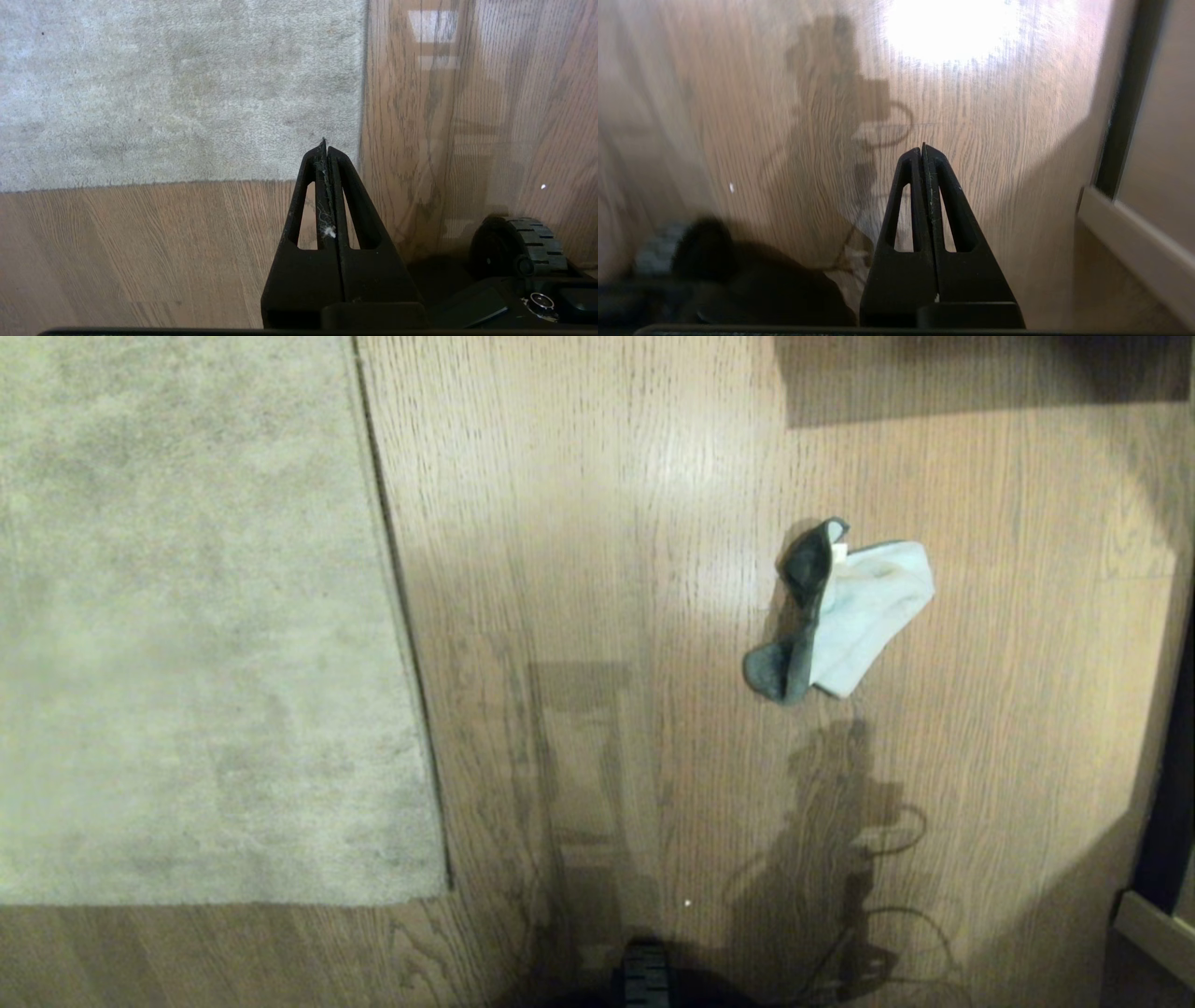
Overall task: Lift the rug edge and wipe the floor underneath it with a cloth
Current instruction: Pick up the rag
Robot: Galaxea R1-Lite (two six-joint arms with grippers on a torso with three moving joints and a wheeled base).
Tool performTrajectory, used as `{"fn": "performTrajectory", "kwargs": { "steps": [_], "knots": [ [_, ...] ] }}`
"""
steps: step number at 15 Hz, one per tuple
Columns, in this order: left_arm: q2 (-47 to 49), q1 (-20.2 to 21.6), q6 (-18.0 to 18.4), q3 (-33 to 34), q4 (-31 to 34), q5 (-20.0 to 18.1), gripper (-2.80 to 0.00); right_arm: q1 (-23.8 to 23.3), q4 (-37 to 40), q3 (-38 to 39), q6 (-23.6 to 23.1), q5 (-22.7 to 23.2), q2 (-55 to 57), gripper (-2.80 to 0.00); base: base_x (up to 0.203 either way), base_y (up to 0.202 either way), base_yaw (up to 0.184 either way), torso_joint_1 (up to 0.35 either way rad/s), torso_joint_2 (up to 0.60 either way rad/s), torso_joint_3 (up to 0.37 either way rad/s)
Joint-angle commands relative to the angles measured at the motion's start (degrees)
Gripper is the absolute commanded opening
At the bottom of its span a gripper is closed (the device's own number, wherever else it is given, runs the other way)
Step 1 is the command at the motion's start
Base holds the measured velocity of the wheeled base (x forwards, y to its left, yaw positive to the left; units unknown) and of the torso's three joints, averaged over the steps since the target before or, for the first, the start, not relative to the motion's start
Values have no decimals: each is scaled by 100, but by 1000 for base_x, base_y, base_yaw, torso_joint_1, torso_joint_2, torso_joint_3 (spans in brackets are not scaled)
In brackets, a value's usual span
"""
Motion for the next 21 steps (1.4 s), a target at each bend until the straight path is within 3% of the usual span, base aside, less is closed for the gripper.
{"fn": "performTrajectory", "kwargs": {
  "steps": [1,5,9,14,15,21],
  "knots": [
    [-1,0,-3,0,2,1,-280,7,-133,-6,-209,179,540,-280,0,0,0,0,0,0],
    [-1,0,-3,0,2,1,-280,273,-1210,-98,-347,664,2386,-280,0,0,0,0,0,0],
    [-1,0,-3,0,2,1,-280,492,-2457,-494,-392,1495,4627,-280,0,0,0,0,0,0],
    [-1,0,-3,0,2,1,-280,636,-3607,-1891,-387,2234,6652,-280,0,0,0,0,0,0],
    [-1,0,-3,0,2,1,-280,646,-3624,-2126,-369,2277,6786,0,0,0,0,0,0,0],
    [-1,0,-3,0,2,1,-280,853,-3707,-2792,-189,2322,7471,0,0,0,0,0,0,0]
  ]
}}
